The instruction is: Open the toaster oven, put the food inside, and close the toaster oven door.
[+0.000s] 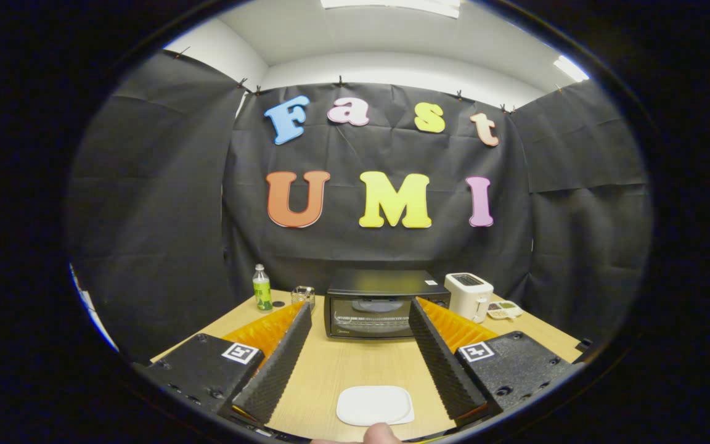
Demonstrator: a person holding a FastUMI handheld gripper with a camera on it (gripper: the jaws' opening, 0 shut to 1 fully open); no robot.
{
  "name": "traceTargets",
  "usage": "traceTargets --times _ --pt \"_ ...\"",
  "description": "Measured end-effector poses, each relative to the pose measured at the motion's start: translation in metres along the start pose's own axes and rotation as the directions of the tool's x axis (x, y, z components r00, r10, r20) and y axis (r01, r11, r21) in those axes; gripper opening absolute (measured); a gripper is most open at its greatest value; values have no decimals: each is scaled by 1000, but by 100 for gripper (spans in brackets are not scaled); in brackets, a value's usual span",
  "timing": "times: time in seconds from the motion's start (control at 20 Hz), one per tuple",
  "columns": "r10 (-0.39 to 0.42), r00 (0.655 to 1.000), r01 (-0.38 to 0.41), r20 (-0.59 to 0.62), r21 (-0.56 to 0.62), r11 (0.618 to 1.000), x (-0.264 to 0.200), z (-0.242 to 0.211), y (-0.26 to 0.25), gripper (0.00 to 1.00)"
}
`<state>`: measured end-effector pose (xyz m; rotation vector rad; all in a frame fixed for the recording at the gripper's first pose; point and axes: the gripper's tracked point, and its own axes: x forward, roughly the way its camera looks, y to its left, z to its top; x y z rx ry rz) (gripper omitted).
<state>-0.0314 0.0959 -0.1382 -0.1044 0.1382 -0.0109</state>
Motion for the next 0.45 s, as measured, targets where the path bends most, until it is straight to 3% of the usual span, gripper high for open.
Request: traceTargets --times 0.45 --pt "-8 1000 9 -19 52 999 5 -13 1 100"
